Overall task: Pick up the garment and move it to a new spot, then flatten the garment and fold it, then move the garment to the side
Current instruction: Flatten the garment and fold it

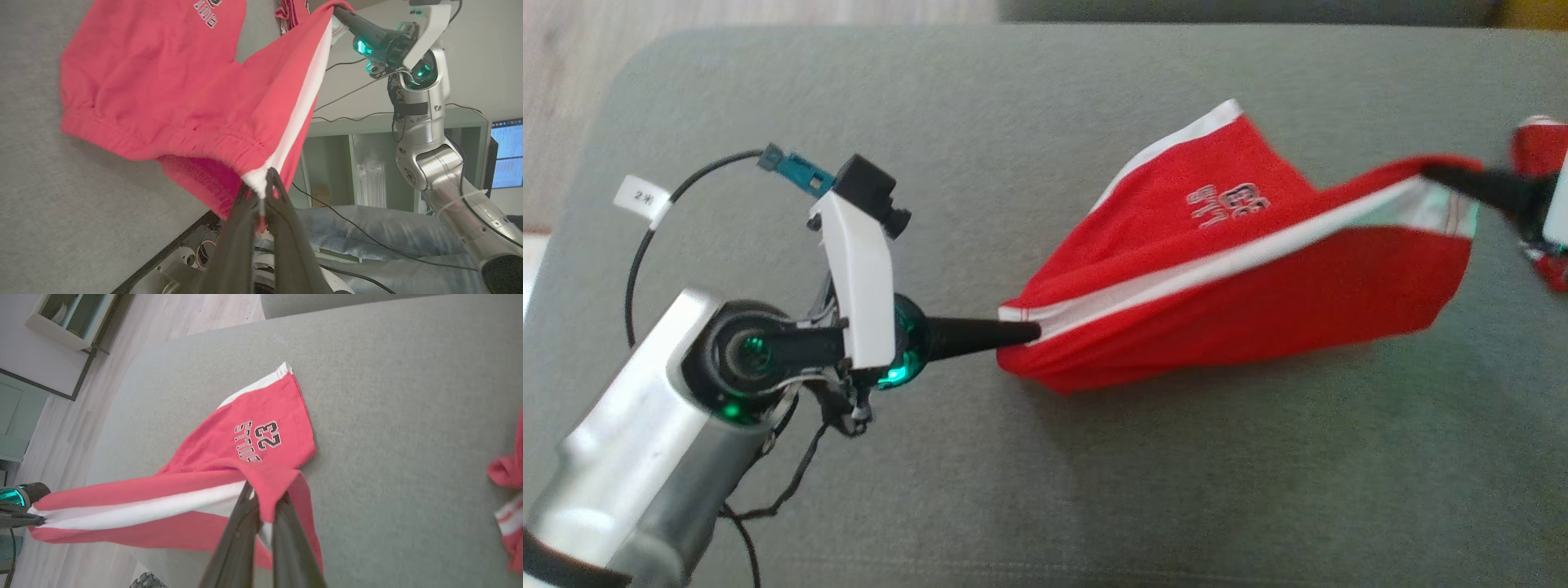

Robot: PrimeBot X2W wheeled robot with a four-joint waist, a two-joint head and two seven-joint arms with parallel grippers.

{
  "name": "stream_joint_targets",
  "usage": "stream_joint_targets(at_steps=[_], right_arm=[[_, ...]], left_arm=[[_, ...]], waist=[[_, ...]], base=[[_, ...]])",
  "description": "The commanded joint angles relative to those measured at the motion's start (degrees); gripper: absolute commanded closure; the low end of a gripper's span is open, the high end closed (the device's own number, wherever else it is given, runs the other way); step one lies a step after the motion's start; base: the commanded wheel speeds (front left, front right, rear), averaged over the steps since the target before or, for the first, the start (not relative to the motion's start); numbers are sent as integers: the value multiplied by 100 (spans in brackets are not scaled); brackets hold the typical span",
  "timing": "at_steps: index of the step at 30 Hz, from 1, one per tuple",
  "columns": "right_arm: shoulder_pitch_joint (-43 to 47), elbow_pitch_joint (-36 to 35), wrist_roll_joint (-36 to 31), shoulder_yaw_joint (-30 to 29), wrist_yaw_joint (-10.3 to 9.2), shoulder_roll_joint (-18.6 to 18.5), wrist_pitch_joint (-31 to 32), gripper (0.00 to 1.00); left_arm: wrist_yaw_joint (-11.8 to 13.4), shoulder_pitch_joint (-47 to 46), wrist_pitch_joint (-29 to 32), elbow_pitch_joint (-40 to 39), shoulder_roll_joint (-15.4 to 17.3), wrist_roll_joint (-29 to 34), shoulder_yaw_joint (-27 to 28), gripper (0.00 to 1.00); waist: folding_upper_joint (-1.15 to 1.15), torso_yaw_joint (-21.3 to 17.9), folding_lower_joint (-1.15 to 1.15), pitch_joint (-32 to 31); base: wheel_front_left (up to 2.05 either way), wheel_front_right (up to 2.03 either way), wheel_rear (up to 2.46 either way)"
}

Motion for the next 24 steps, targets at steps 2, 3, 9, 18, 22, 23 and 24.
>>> stream_joint_targets(at_steps=[2,3,9,18,22,23,24], right_arm=[[-310,107,-177,-134,-4,8,-76,100],[-432,227,-264,-145,-4,81,-94,100],[-1322,1086,-896,-54,-4,556,96,100],[-2163,2140,-1527,72,-4,1062,484,100],[-2259,2358,-1589,57,-4,1277,500,9],[-2259,2358,-1589,57,-4,1277,500,9],[-2264,2368,-1586,49,-4,1331,470,0]], left_arm=[[-87,-402,-97,-36,121,114,286,100],[-129,-441,-131,7,83,169,261,100],[-338,-728,-395,342,-346,365,174,100],[-608,-1206,-640,1118,-867,596,58,100],[-709,-1326,-659,1428,-988,603,47,26],[-709,-1326,-659,1428,-988,603,47,26],[-730,-1337,-660,1488,-994,601,51,0]], waist=[[0,356,1,349],[0,437,1,426],[0,914,1,967],[0,1217,1,1422],[0,1176,1,1410],[0,1176,1,1410],[0,1147,1,1385]], base=[[0,0,0],[0,0,0],[0,0,0],[0,0,0],[0,0,0],[0,0,0],[0,0,0]])
